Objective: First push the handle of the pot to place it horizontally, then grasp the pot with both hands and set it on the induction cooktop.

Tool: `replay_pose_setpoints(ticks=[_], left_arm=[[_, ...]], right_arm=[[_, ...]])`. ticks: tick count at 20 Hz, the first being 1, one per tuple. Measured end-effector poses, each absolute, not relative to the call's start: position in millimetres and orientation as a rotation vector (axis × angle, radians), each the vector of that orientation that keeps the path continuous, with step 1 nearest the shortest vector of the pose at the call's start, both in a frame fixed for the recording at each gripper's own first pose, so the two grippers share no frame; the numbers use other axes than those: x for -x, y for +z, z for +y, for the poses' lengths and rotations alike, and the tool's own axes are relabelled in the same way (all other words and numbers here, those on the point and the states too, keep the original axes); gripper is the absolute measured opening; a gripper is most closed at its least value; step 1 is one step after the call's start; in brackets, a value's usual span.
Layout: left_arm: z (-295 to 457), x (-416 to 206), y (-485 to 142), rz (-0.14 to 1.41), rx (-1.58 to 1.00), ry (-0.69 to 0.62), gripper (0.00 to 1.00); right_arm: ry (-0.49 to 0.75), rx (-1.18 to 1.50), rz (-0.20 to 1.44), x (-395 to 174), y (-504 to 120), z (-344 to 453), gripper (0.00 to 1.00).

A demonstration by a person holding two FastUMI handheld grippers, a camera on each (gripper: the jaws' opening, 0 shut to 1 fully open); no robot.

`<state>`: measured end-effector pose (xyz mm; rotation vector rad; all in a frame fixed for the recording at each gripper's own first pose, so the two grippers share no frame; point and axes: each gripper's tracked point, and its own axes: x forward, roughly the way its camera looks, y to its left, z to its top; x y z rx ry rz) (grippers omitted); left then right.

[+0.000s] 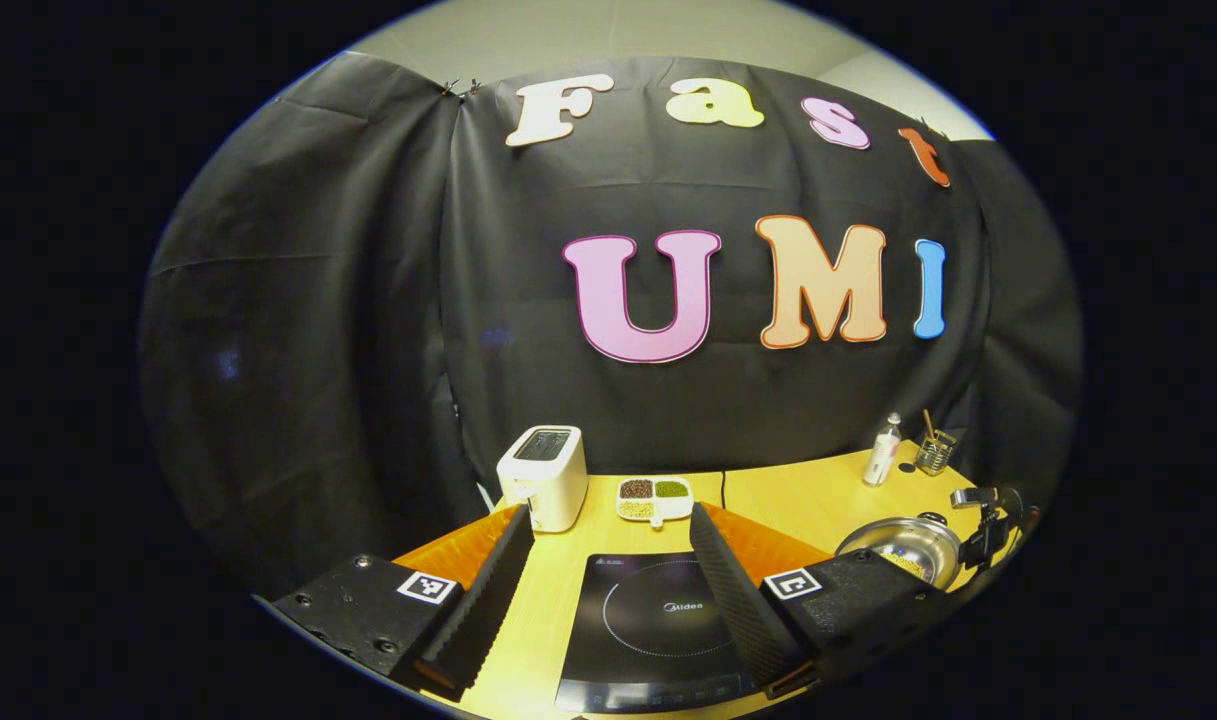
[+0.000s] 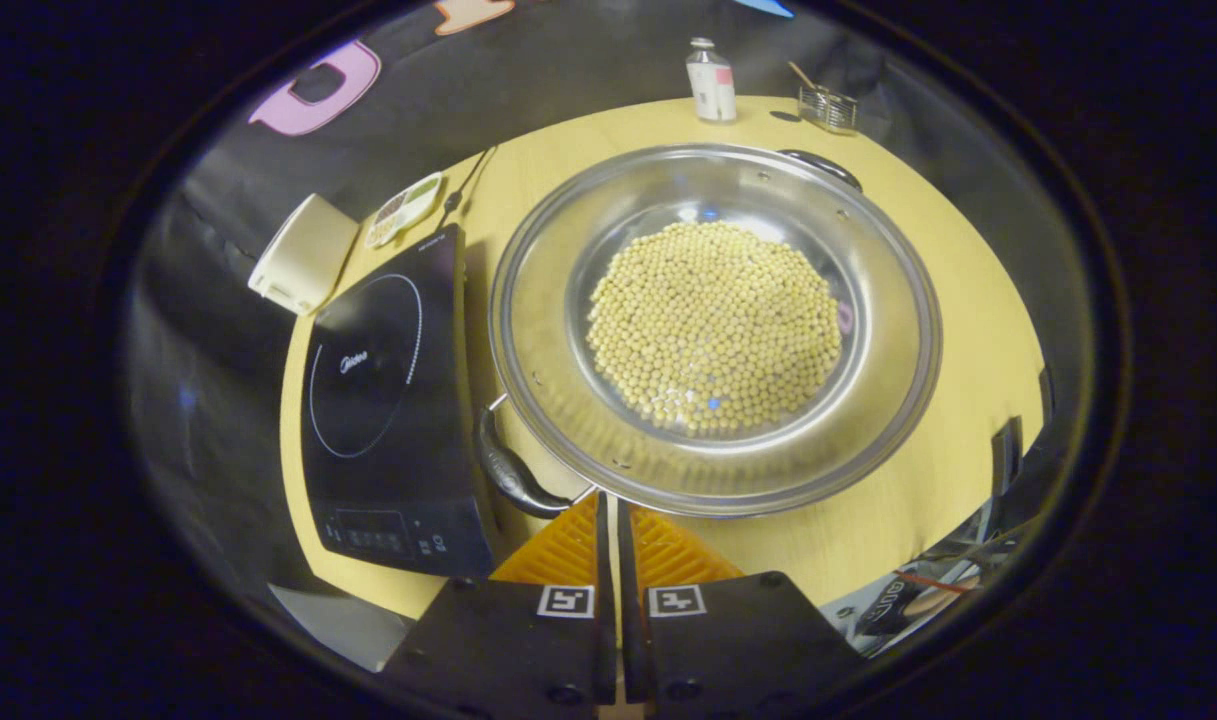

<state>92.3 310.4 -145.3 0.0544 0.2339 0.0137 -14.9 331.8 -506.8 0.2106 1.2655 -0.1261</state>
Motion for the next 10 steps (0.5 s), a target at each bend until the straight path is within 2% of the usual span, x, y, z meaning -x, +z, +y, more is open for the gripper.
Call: replay_pose_setpoints(ticks=[10], left_arm=[[312.8, -92.3, -163.0, 0.278, -0.052, 0.002, 0.97]], right_arm=[[-0.183, -0.424, 1.179, -24.3, -506.4, 365.7, 0.05]])
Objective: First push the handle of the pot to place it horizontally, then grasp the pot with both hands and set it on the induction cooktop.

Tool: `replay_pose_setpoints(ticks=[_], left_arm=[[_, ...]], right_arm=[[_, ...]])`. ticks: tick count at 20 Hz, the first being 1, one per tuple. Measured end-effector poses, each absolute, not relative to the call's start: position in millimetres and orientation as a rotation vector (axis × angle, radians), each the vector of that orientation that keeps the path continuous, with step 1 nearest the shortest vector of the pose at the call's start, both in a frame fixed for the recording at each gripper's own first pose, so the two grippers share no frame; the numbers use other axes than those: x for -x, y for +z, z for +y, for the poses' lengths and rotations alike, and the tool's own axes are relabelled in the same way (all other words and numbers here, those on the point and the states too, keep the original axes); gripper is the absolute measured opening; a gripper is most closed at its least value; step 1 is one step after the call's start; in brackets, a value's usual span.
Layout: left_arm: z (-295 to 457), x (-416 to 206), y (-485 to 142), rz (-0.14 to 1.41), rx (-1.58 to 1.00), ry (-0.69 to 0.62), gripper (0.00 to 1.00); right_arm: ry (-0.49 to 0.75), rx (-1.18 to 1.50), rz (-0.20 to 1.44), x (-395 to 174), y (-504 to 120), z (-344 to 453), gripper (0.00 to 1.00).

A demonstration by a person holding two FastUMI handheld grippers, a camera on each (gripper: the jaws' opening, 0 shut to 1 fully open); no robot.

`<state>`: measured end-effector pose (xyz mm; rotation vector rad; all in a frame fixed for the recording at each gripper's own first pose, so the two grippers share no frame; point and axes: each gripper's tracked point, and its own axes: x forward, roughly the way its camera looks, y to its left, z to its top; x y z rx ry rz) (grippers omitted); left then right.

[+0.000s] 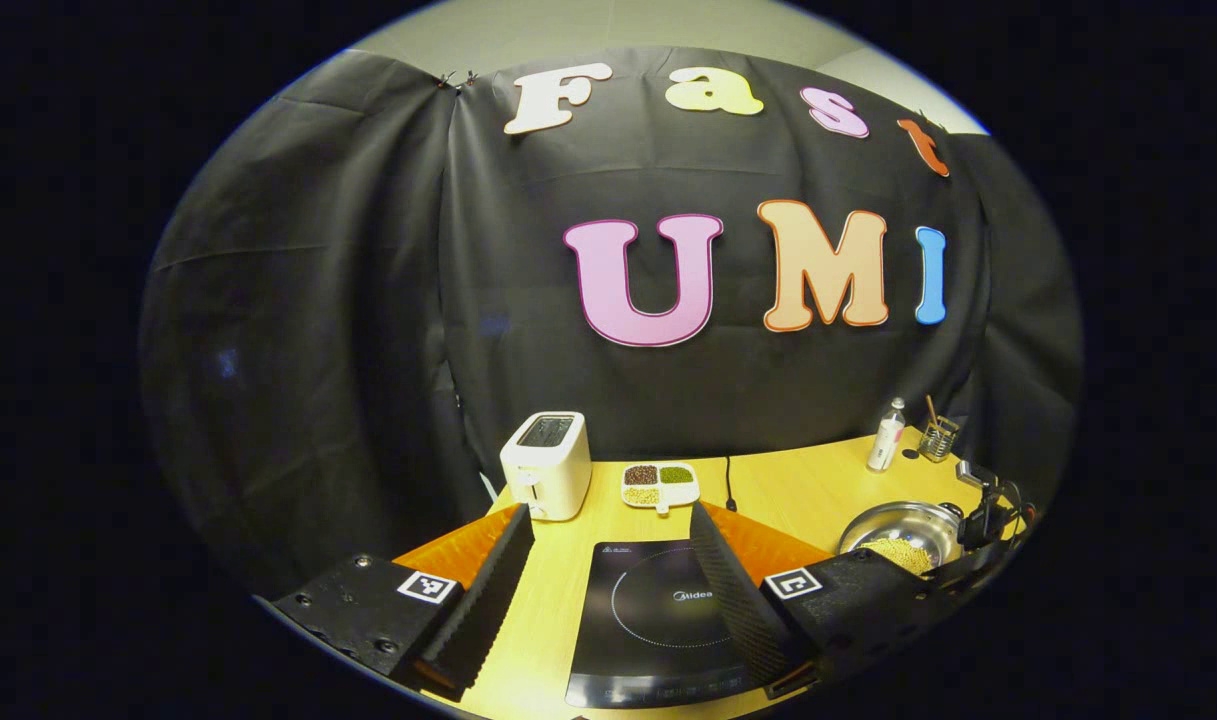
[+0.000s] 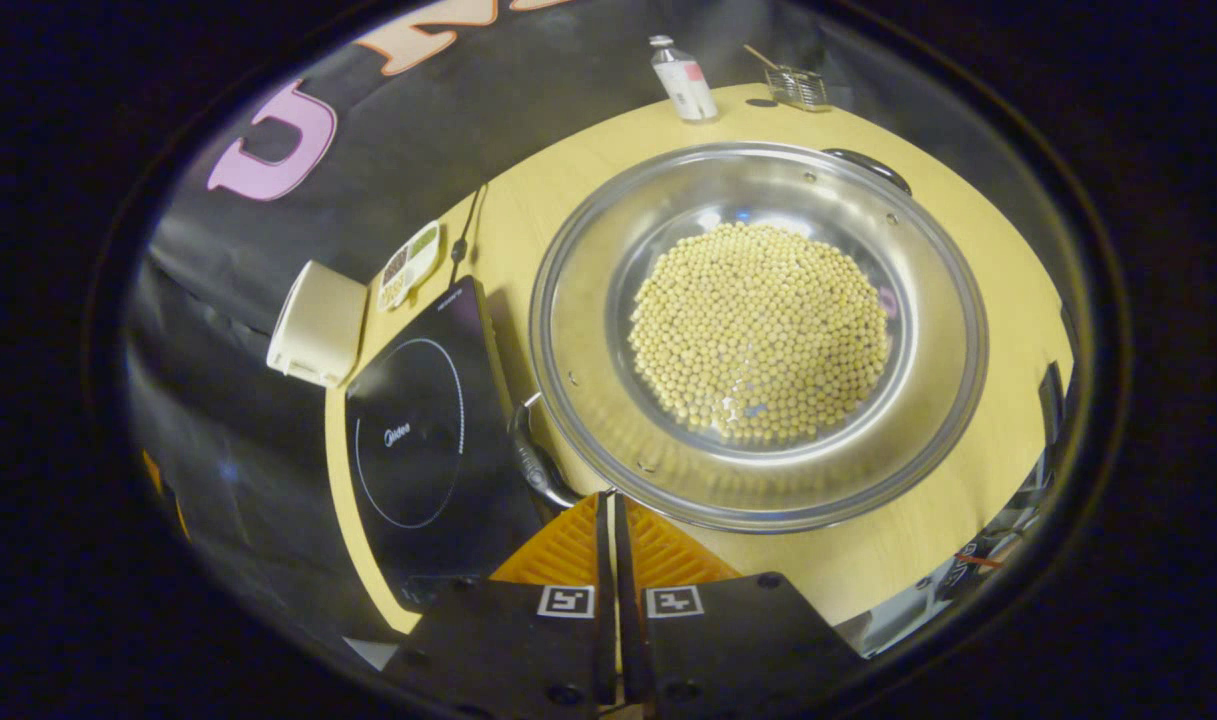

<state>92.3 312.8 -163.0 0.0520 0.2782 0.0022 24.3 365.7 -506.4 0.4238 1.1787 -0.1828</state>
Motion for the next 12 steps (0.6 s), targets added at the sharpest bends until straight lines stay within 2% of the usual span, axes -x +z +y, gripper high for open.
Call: replay_pose_setpoints(ticks=[7, 11, 12], left_arm=[[296.9, -99.0, -166.1, 0.282, -0.047, -0.045, 0.96], [287.8, -99.2, -171.1, 0.295, -0.03, -0.071, 0.96], [286.2, -99.1, -171.9, 0.298, -0.024, -0.075, 0.96]], right_arm=[[-0.236, -0.509, 1.055, -64.0, -498.0, 376.9, 0.05], [-0.297, -0.469, 0.973, -89.1, -484.5, 348.9, 0.05], [-0.288, -0.485, 0.955, -93.0, -477.2, 346.8, 0.0]])
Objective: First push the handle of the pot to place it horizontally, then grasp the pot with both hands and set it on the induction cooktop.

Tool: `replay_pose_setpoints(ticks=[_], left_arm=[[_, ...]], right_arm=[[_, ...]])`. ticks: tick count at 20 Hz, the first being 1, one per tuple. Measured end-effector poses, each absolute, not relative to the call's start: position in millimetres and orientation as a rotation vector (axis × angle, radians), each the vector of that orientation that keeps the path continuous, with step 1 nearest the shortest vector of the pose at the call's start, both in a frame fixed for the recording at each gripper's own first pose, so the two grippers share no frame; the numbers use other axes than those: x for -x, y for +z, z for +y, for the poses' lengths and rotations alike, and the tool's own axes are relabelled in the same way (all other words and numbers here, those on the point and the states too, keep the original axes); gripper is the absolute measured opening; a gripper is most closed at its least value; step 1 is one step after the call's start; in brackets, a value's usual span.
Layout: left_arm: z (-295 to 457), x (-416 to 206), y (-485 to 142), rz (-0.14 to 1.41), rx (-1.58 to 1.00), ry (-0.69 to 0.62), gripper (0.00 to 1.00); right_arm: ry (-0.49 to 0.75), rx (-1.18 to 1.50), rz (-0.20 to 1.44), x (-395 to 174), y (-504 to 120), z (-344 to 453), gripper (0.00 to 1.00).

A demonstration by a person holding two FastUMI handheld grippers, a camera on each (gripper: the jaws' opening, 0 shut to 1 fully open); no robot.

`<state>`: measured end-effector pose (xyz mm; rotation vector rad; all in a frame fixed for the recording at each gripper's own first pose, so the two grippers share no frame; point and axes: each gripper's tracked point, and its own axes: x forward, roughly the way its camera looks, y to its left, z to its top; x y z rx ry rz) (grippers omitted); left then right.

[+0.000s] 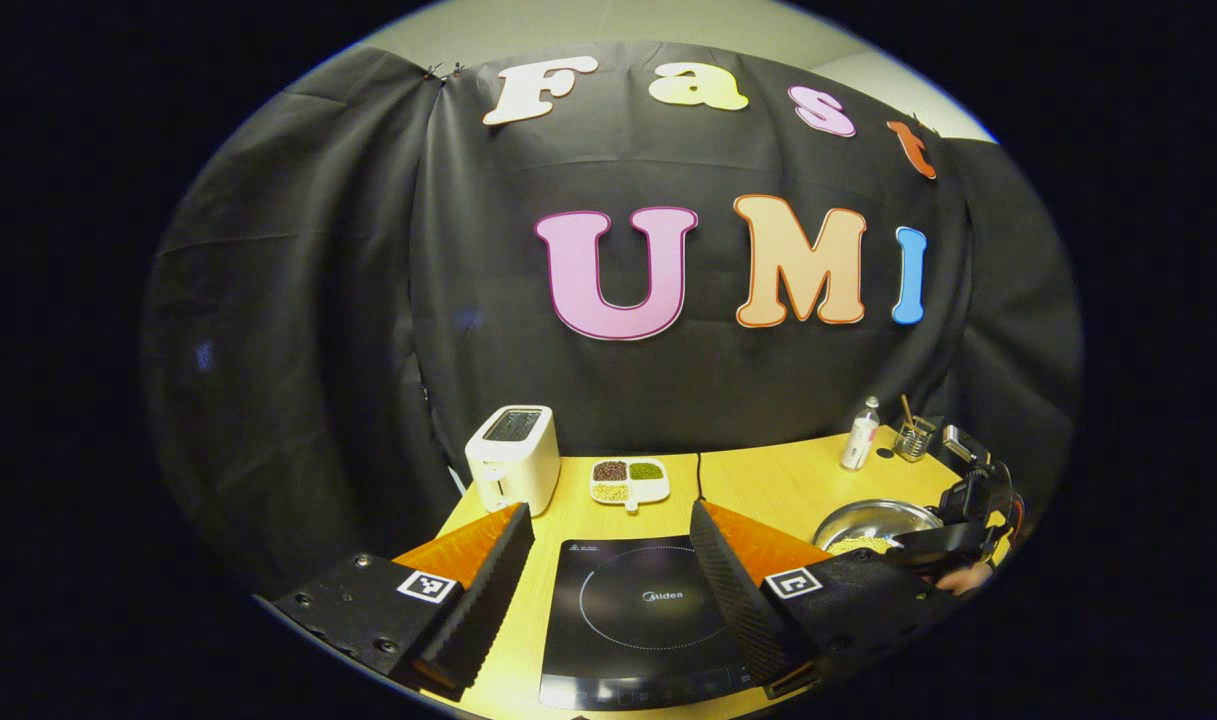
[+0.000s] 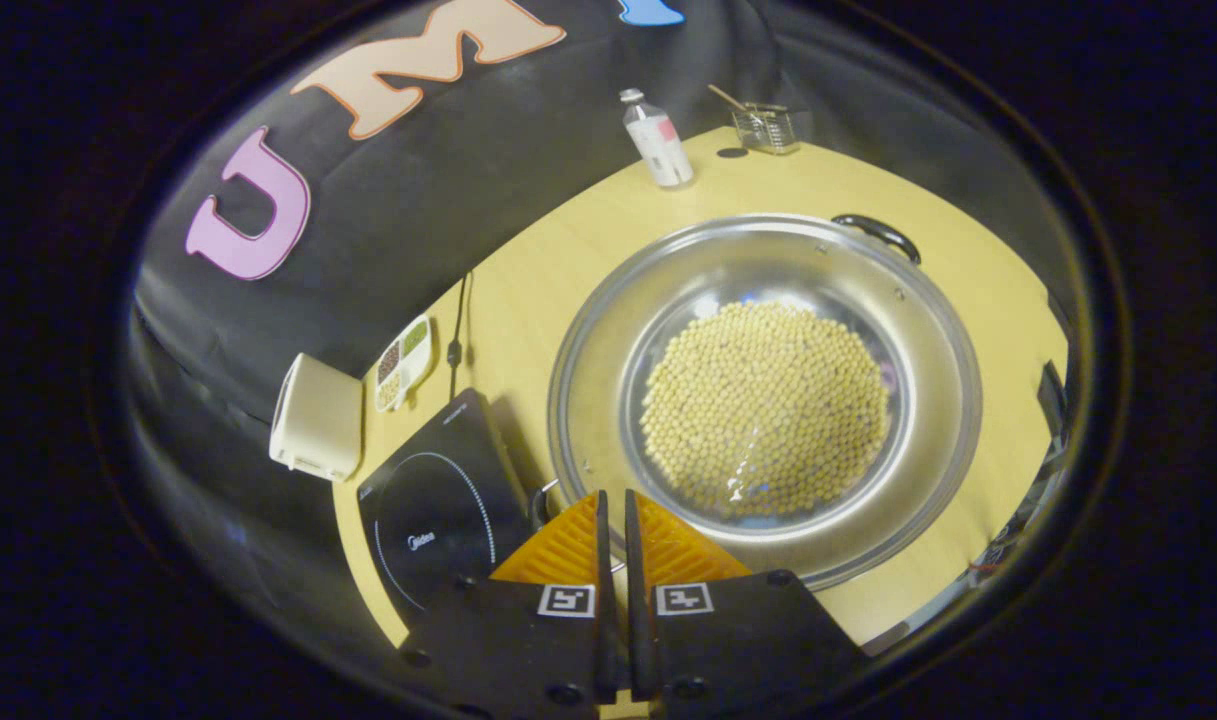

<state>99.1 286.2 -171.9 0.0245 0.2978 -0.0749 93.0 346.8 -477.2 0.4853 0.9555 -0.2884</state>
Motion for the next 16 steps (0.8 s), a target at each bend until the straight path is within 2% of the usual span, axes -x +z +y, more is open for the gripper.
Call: replay_pose_setpoints(ticks=[2, 3, 7, 9, 10, 12, 13, 14, 15, 16], left_arm=[[282.7, -98.3, -176.7, 0.308, -0.011, -0.086, 0.96], [279.2, -98.3, -182.0, 0.319, -0.001, -0.093, 0.96], [260.5, -96.5, -204.8, 0.383, 0.062, -0.14, 0.96], [249.6, -94.1, -220.2, 0.428, 0.08, -0.163, 0.96], [241.7, -91.5, -228.1, 0.459, 0.092, -0.177, 0.96], [221.7, -86.4, -243.8, 0.519, 0.125, -0.212, 0.96], [211.1, -84.4, -251.2, 0.547, 0.144, -0.229, 0.92], [200.3, -81.8, -258.9, 0.581, 0.161, -0.246, 0.96], [188.9, -78.9, -268.1, 0.614, 0.175, -0.26, 0.96], [177.8, -76.2, -275.5, 0.648, 0.191, -0.271, 0.96]], right_arm=[[-0.295, -0.471, 0.909, -98.7, -466.5, 331.8, 0.0], [-0.303, -0.454, 0.894, -96.5, -463.1, 320.4, 0.08], [-0.337, -0.388, 0.849, -84.9, -448.4, 272.3, 0.08], [-0.368, -0.368, 0.831, -77.2, -437.5, 244.9, 0.24], [-0.375, -0.363, 0.828, -72.9, -433.8, 233.5, 0.49], [-0.38, -0.346, 0.836, -65.1, -427.6, 212.3, 0.71], [-0.383, -0.323, 0.843, -60.8, -425.0, 199.8, 0.82], [-0.384, -0.3, 0.849, -58.9, -422.7, 187.6, 0.92], [-0.382, -0.279, 0.856, -57.6, -420.1, 177.9, 1.0], [-0.376, -0.262, 0.862, -58.8, -418.3, 168.6, 1.0]])
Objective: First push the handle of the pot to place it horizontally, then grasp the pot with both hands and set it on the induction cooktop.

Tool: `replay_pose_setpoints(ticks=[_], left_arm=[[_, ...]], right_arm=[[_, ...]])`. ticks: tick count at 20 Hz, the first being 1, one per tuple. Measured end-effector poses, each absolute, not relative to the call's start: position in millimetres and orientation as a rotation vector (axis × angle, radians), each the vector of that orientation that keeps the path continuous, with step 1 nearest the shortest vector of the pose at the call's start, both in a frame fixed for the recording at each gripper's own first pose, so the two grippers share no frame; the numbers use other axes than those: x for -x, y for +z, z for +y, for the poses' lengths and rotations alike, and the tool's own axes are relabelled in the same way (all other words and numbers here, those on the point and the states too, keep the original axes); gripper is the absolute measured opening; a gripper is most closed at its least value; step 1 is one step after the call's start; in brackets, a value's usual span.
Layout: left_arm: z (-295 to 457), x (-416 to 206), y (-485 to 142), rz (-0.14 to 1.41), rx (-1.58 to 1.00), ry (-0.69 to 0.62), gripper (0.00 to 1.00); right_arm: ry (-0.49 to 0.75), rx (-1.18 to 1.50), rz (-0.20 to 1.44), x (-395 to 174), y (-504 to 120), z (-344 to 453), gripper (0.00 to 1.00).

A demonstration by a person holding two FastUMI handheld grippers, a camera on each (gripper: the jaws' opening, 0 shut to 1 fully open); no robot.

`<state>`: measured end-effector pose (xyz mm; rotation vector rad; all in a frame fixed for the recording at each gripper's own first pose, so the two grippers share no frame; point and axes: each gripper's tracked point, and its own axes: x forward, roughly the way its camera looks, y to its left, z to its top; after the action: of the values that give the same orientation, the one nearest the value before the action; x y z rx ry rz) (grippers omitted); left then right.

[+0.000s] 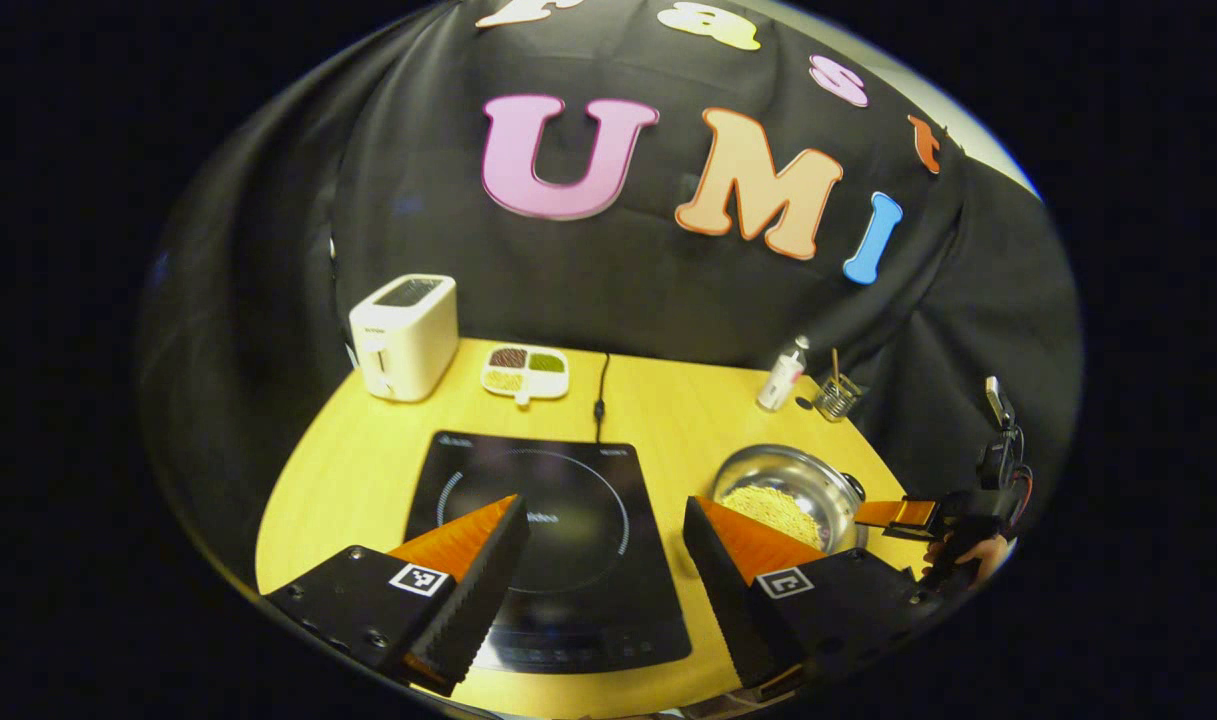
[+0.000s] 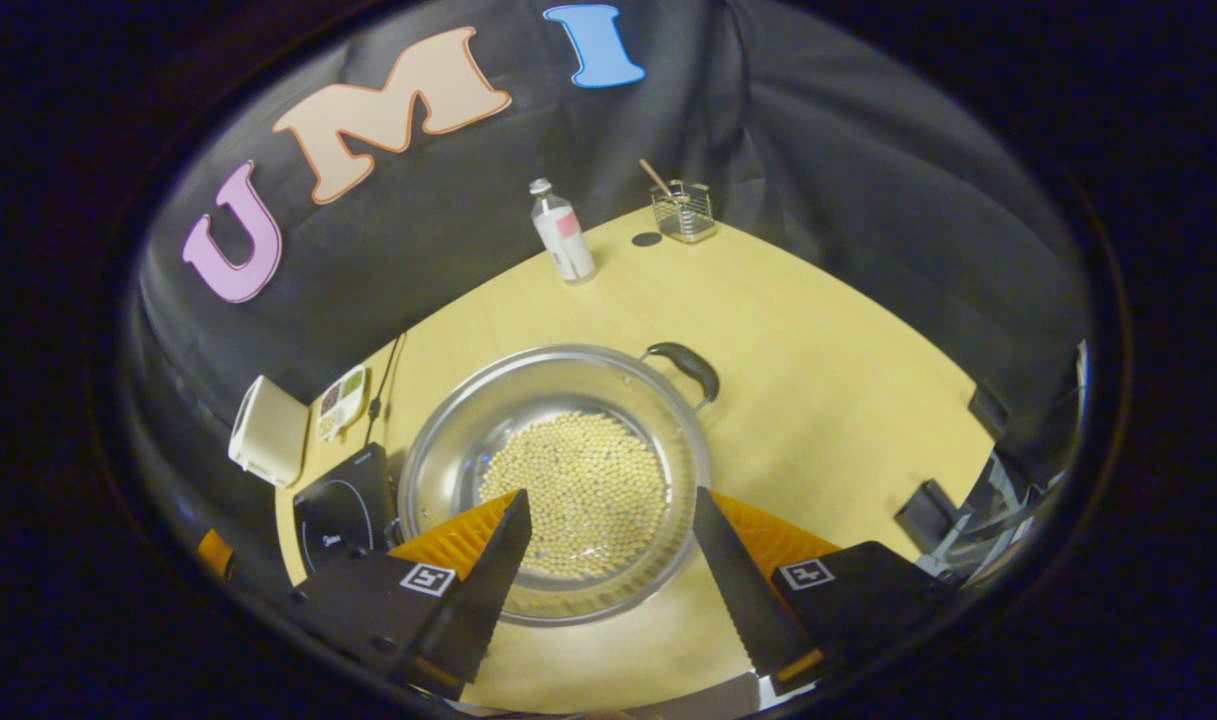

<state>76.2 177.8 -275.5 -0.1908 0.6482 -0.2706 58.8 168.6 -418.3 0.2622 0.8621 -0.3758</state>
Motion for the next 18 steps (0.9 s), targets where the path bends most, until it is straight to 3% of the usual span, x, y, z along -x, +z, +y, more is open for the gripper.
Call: replay_pose_setpoints(ticks=[2, 18], left_arm=[[158.5, -71.6, -286.8, 0.699, 0.221, -0.282, 0.96], [54.7, -75.6, -395.9, 1.135, 0.395, -0.144, 0.96]], right_arm=[[-0.348, -0.243, 0.883, -63.2, -412.7, 153.8, 0.94], [0.039, -0.167, 1.141, -144.9, -447.8, 81.7, 0.92]])
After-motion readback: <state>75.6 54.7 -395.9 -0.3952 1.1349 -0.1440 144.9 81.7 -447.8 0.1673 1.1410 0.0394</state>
